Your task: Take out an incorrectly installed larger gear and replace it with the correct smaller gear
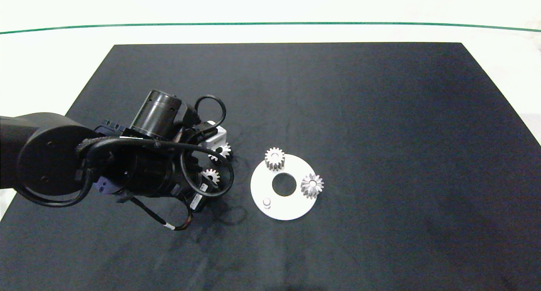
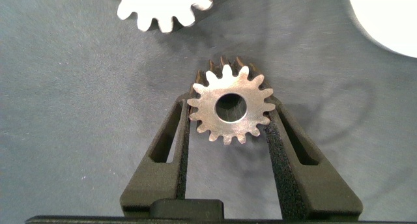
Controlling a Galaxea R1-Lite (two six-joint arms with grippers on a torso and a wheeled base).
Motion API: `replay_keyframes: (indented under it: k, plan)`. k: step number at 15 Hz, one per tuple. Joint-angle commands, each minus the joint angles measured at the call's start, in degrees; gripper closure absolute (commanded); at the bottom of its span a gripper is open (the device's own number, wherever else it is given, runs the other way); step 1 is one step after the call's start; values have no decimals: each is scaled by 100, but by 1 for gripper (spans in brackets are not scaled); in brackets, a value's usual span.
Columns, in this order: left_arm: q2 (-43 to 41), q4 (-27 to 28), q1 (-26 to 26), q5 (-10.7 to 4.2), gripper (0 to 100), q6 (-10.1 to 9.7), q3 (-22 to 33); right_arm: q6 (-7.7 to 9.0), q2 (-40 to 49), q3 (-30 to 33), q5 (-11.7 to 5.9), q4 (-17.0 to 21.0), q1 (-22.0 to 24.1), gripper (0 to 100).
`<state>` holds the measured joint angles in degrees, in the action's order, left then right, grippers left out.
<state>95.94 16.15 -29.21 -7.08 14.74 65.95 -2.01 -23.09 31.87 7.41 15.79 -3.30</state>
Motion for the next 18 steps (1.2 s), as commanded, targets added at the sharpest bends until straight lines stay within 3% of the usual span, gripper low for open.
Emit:
replay_keyframes:
  k: [1,5,6,12,16,18]
  plan:
    - [-339,11,-182,-12,87,-32,-21,-1,-29,13,6,3,-4,0]
    - [-849,11,-691,-65,87,-112,-346,-1,6,39,-3,12,-4,0]
    - [-910,11,-832,-144,87,-120,-408,-1,15,48,-3,12,5,0]
    - [-849,-16,-1896,-953,87,-112,-557,17,112,136,-12,47,49,0]
    - [-506,-42,-2379,-1225,87,-138,-408,25,208,144,-20,65,313,0]
    - [-322,-60,-2449,-1225,87,-199,-249,25,261,153,-20,65,339,0]
